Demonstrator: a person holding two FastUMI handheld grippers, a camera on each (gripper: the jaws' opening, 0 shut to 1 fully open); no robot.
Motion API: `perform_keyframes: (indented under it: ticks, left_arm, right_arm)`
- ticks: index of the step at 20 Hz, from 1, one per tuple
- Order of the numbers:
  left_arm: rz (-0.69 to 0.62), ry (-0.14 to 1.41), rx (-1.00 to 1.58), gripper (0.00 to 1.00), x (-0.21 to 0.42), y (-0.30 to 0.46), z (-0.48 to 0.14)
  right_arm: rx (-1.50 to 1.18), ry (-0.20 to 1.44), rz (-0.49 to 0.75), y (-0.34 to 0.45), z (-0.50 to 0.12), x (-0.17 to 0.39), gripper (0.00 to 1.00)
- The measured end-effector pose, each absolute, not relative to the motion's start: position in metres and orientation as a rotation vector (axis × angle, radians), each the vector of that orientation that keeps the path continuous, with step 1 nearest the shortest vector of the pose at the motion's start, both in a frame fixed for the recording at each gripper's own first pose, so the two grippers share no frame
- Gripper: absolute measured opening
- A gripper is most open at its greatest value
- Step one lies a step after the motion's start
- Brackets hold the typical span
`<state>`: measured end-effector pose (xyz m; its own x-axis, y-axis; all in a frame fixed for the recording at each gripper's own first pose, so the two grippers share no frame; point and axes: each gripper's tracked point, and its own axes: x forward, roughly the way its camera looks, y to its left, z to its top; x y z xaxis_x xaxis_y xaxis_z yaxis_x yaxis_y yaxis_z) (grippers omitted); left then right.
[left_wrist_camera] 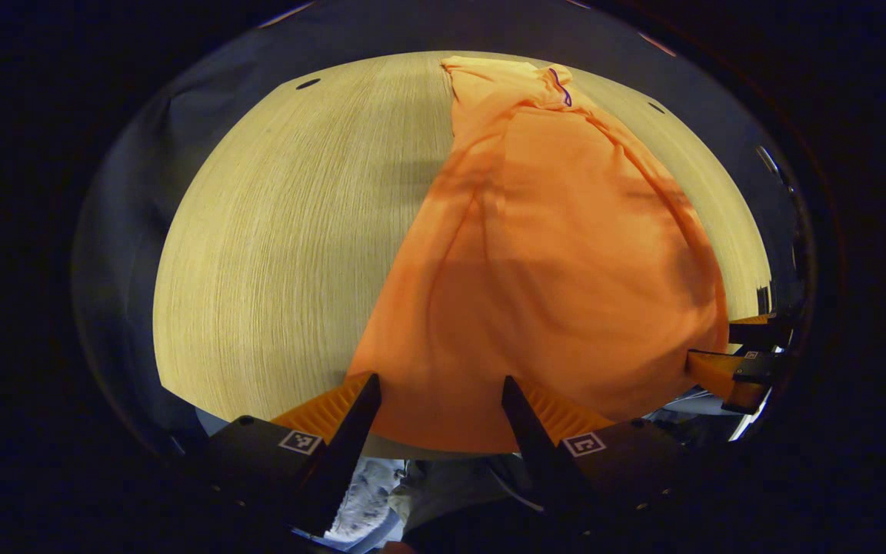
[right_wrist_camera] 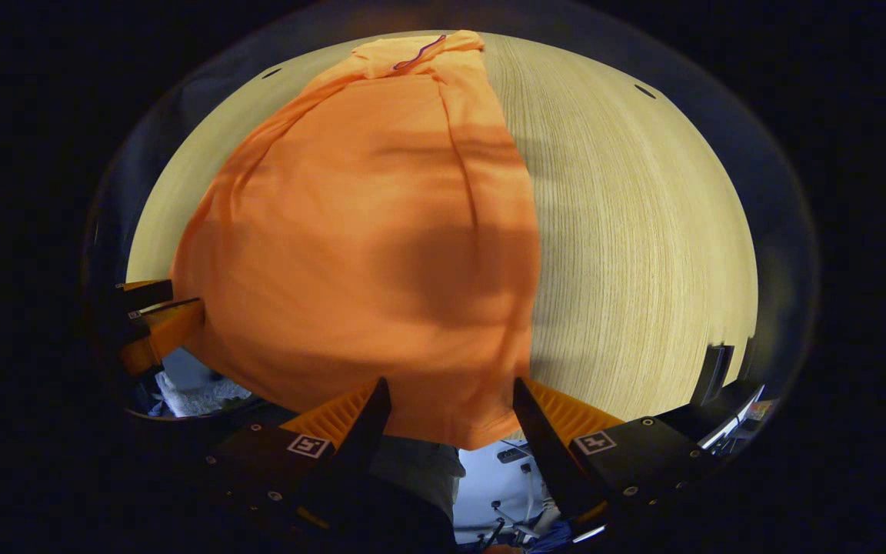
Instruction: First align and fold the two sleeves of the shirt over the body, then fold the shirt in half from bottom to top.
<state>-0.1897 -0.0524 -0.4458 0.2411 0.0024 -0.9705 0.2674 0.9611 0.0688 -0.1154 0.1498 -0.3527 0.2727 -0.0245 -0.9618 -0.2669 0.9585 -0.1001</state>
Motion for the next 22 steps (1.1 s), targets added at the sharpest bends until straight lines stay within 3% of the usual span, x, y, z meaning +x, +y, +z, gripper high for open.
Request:
perform_keyframes:
  ticks: [7, 8, 9, 10, 11, 12, 13, 14, 15, 17, 18, 22]
  left_arm:
    - [-0.187, 1.268, 0.232, 0.98, -0.19, -0.055, -0.446]
    - [-0.19, 1.271, 0.237, 0.97, -0.191, -0.055, -0.447]
    - [-0.194, 1.261, 0.231, 0.96, -0.189, -0.057, -0.446]
    - [-0.199, 1.249, 0.229, 0.86, -0.185, -0.06, -0.451]
    - [-0.214, 1.231, 0.233, 0.77, -0.184, -0.063, -0.445]
    - [-0.238, 1.216, 0.241, 0.6, -0.181, -0.067, -0.447]
    - [-0.253, 1.208, 0.255, 0.51, -0.181, -0.068, -0.447]
    - [-0.258, 1.211, 0.264, 0.38, -0.181, -0.068, -0.448]
    - [-0.275, 1.217, 0.255, 0.38, -0.181, -0.07, -0.449]
    - [-0.281, 1.221, 0.176, 0.13, -0.18, -0.074, -0.448]
    - [-0.3, 1.219, 0.118, 0.01, -0.176, -0.08, -0.446]
    - [-0.311, 1.252, -0.015, 0.01, -0.173, -0.078, -0.445]
  right_arm:
    - [-0.258, 1.316, 0.162, 0.149, -0.354, -0.115, 0.98]
    - [-0.256, 1.323, 0.159, 0.15, -0.355, -0.116, 0.96]
    - [-0.255, 1.317, 0.16, 0.15, -0.354, -0.116, 0.88]
    - [-0.254, 1.309, 0.159, 0.151, -0.354, -0.116, 0.83]
    - [-0.245, 1.296, 0.156, 0.151, -0.354, -0.116, 0.65]
    - [-0.236, 1.282, 0.153, 0.151, -0.352, -0.116, 0.61]
    - [-0.231, 1.269, 0.159, 0.152, -0.353, -0.116, 0.35]
    - [-0.233, 1.258, 0.172, 0.152, -0.353, -0.116, 0.22]
    - [-0.227, 1.244, 0.185, 0.151, -0.353, -0.115, 0.16]
    - [-0.204, 1.241, 0.218, 0.153, -0.353, -0.117, 0.04]
    - [-0.171, 1.231, 0.225, 0.152, -0.344, -0.118, 0.04]
    - [-0.114, 1.225, 0.218, 0.152, -0.348, -0.113, 0.0]
